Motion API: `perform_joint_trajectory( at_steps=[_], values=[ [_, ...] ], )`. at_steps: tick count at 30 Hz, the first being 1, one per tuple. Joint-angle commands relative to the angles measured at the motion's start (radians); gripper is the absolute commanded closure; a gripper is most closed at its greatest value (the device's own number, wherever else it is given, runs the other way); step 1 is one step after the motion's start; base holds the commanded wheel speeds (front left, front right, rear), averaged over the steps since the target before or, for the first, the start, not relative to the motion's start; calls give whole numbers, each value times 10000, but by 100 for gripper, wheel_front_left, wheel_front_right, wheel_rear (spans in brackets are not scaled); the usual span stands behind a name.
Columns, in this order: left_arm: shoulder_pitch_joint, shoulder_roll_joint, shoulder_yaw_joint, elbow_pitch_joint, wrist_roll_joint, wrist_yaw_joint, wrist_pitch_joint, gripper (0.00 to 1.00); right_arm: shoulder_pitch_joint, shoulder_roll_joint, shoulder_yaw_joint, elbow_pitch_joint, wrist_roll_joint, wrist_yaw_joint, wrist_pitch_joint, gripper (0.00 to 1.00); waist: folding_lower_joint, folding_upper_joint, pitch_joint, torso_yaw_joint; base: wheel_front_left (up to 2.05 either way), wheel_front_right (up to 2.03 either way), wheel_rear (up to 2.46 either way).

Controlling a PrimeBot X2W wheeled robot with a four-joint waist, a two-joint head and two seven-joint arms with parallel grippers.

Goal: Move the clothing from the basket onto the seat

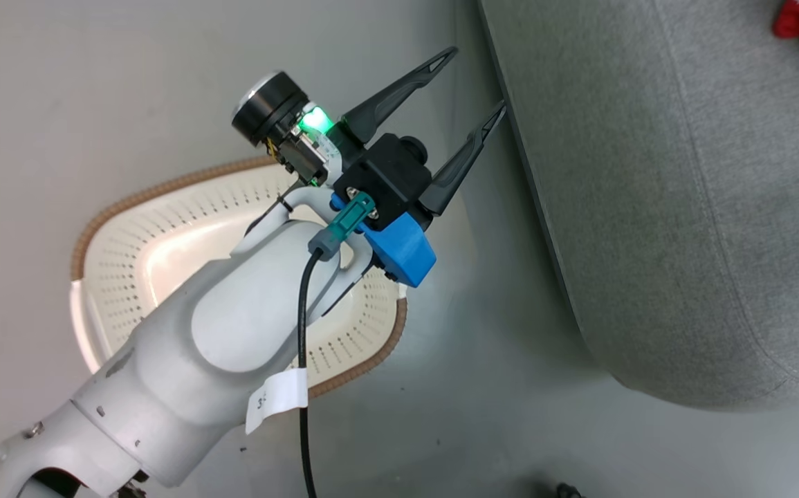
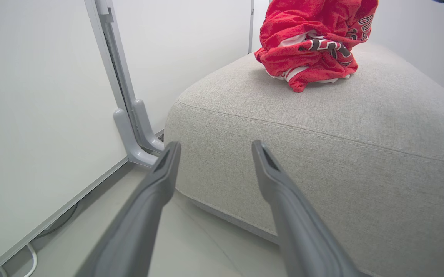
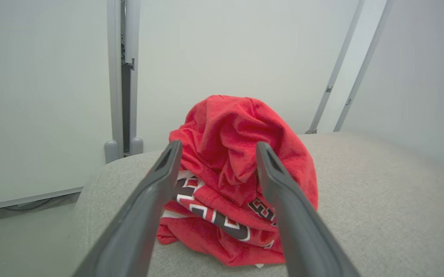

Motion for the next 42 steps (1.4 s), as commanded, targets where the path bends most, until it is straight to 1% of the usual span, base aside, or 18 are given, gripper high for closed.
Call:
perform_joint_trajectory(
  at_steps=[1,6,10,14,19,21,22,23,28,30,37,42],
  values=[
    [218,-59,142,63,-117,111,-92,0,281,81,326,-218,-126,1,2,0,0,0,-710,221,0,0,0],
    [676,-172,566,212,-357,267,-159,0,653,30,1274,-431,-271,1,2,0,0,0,-1577,611,0,0,0],
    [1122,-211,1130,-90,-341,438,-168,0,843,-123,1854,-414,-316,1,2,0,0,0,-2202,999,0,0,0],
    [1768,-234,1873,-384,-225,527,-170,0,1057,-203,2342,-358,-305,1,2,0,0,0,-2756,1433,0,0,0],
    [2644,-358,2846,-545,-79,460,-172,0,1324,-181,2792,-117,-301,1,2,0,0,0,-3353,1894,0,0,0],
    [2829,-378,3039,-561,-43,439,-172,0,1380,-173,2892,-60,-311,1,2,0,0,0,-3474,1975,0,0,0],
    [2999,-416,3280,-613,2,436,-172,0,1426,-164,2991,-21,-309,1,2,0,0,0,-3571,2049,0,0,0],
    [3357,-446,3730,-666,123,476,-172,0,1522,-141,3180,89,-294,1,3,0,0,0,-3797,2177,0,0,0],
    [4271,-580,4838,-782,494,422,-173,0,1813,-30,3354,280,-197,1,3,0,0,0,-4357,2482,0,0,0],
    [4436,-611,5008,-780,567,368,-173,0,1902,-2,3349,299,-217,1,3,0,0,0,-4473,2557,0,0,0],
    [5557,-838,6251,-953,1053,148,-173,0,2489,127,3529,575,-176,1,2,0,0,0,-5135,2886,0,0,0],
    [6263,-1089,7089,-1204,1411,142,-174,0,2923,234,3595,632,-164,1,2,0,0,0,-5493,3062,0,0,0]
  ],
)
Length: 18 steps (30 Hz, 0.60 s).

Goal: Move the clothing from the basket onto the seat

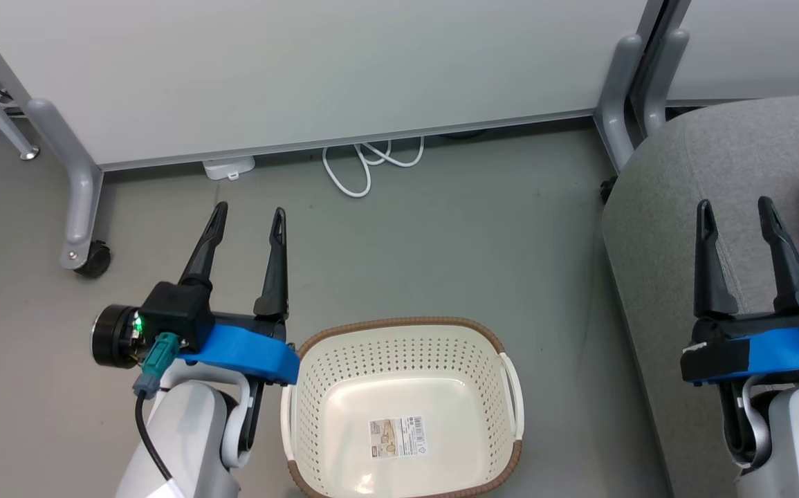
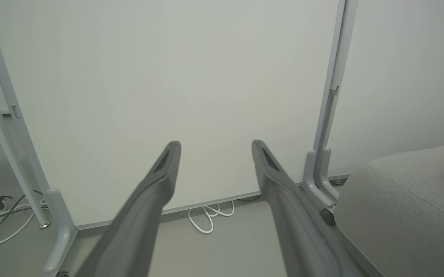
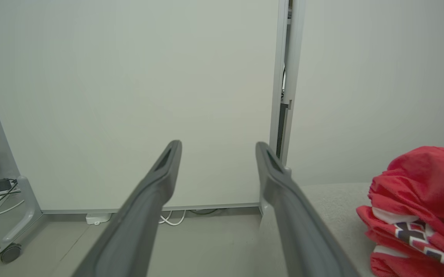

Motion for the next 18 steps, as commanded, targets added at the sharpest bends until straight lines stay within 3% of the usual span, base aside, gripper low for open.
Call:
perform_joint_trajectory(
  at_steps=[1,10,18],
  values=[
    [239,-72,201,-107,114,-43,-45,0,233,36,12,41,44,1,2,0,2,0,-187,116,0,0,0],
    [1333,-369,1303,-798,557,-263,-46,0,905,226,56,175,141,1,2,0,2,0,-586,239,0,0,0],
    [1942,-492,1721,-1131,690,-527,-46,0,1387,302,58,325,186,1,2,0,2,0,-744,359,0,0,0]
  ],
)
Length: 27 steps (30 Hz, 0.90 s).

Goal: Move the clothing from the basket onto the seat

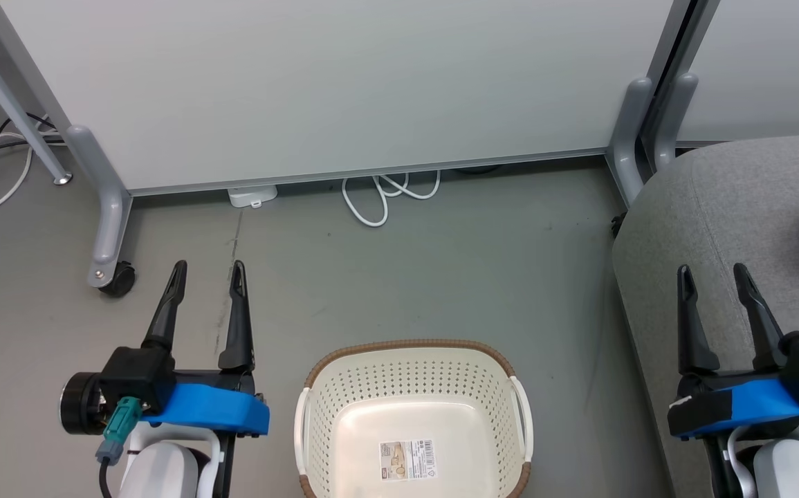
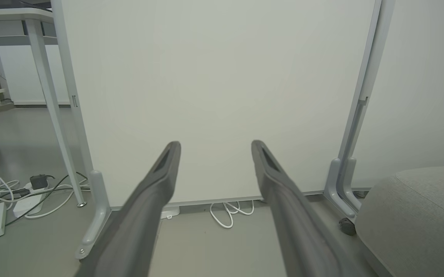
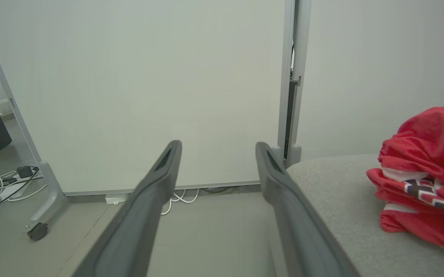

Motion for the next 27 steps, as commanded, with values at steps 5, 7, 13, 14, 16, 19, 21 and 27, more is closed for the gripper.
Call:
perform_joint_trajectory(
  at_steps=[5,7,13,14,16,19,21,27],
  values=[
    [301,-42,255,-181,42,-79,-46,0,243,66,14,98,70,1,2,0,1,0,-41,0,0,0,0],
    [350,-46,259,-191,-40,-86,-46,0,285,76,48,131,97,1,2,0,1,0,-45,7,0,0,0],
    [475,-47,267,-149,-158,-31,-46,0,373,86,101,197,137,1,2,0,1,0,-104,22,0,0,0],
    [487,-47,269,-142,-176,-25,-46,0,373,87,107,209,147,1,2,0,1,0,-108,28,0,0,0],
    [493,-48,268,-136,-219,-9,-46,0,372,88,115,246,169,1,2,0,1,0,-125,42,0,0,0],
    [508,-48,247,-154,-229,11,-46,0,358,89,132,273,207,1,2,0,1,0,-150,70,0,0,0],
    [514,-48,231,-140,-213,53,-46,0,358,90,146,280,219,1,2,0,1,0,-164,90,0,0,0],
    [519,-48,203,-77,-182,109,-46,0,372,89,205,291,266,1,2,0,1,0,-200,110,0,0,0]
  ],
)
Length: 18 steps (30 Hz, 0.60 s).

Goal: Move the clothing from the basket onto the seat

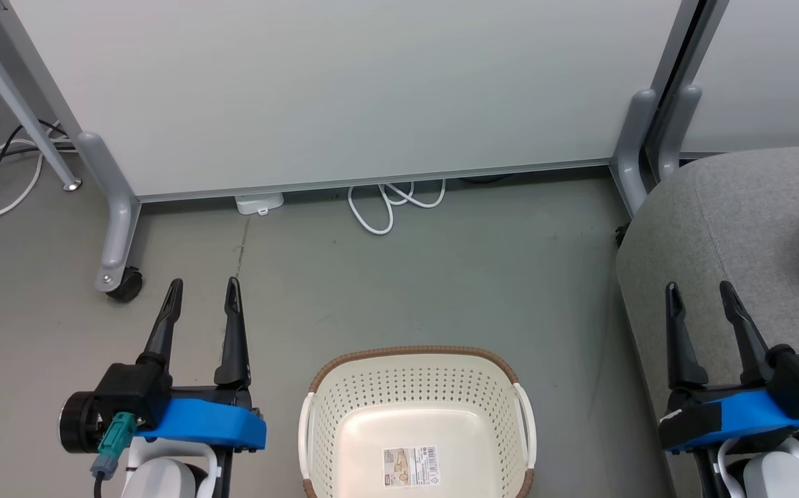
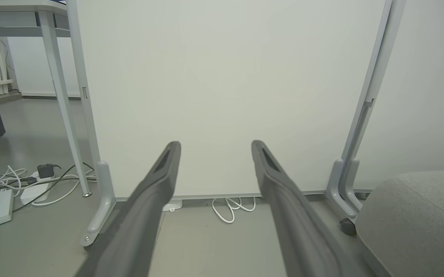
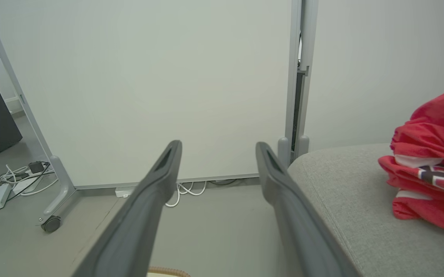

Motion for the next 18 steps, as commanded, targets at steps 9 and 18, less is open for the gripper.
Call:
perform_joint_trajectory(
  at_steps=[9,18],
  values=[
    [329,-4,-56,395,-39,22,67,100,125,52,34,406,110,0,36,100,0,-1,-31,-4,0,0,0],
    [294,-5,194,376,-1817,-45,540,100,105,44,-19,400,1952,0,554,100,0,-1,-71,-57,0,0,0]
  ],
)
